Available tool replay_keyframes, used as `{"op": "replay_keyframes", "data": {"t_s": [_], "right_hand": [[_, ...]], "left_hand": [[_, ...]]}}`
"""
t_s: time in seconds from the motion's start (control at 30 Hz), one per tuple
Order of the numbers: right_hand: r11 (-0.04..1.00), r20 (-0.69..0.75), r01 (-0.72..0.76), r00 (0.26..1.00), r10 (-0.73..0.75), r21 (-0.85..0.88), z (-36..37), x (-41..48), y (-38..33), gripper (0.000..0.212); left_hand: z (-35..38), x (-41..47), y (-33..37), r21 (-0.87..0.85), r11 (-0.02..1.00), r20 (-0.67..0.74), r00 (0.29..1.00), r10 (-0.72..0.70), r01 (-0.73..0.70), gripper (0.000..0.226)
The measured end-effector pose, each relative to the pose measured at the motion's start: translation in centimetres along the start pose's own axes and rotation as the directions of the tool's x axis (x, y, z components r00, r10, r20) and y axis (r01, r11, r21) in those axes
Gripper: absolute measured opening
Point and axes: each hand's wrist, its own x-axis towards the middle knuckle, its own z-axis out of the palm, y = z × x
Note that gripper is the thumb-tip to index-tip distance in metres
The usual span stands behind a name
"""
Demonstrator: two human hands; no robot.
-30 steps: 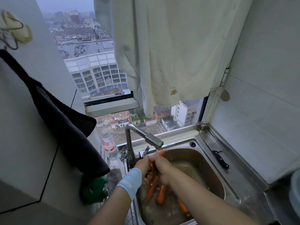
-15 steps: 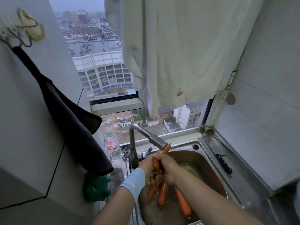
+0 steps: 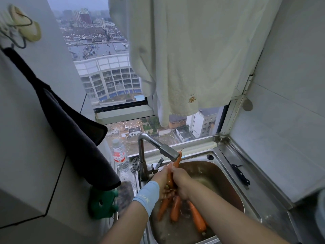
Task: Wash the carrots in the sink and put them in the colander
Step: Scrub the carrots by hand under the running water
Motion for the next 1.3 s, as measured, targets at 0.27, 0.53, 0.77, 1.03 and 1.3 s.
{"op": "replay_keyframes", "data": {"t_s": [0.27, 0.53, 0.77, 1.03, 1.3], "right_hand": [[0.999, 0.052, 0.047, 0.998, -0.046, -0.008, -1.3, -0.8, -1.0, 0.052], [0.965, -0.045, 0.046, 0.997, -0.059, -0.256, -0.1, -1.1, -0.4, 0.049], [0.997, 0.140, 0.045, 0.989, -0.036, -0.063, -1.2, -1.6, 0.3, 0.034], [0.997, 0.070, 0.042, 0.997, -0.038, -0.071, -1.2, -1.7, -0.3, 0.053], [0.994, 0.169, 0.100, 0.981, -0.092, -0.042, -1.5, -2.1, 0.0, 0.031]], "left_hand": [[-1.6, 2.5, -2.1, -0.091, 0.995, 0.277, 0.961, -0.004, 0.030, 0.046], [-0.7, 2.7, -1.7, -0.055, 0.996, 0.032, 0.997, 0.068, -0.066, 0.067], [-1.9, 11.7, -4.2, -0.080, 0.996, -0.061, 0.997, -0.040, 0.035, 0.089], [-0.5, 3.7, -1.5, 0.024, 0.999, 0.058, 0.998, 0.029, -0.030, 0.074], [-0.9, 4.1, -1.5, 0.051, 0.998, -0.022, 0.999, 0.046, -0.045, 0.066]]}}
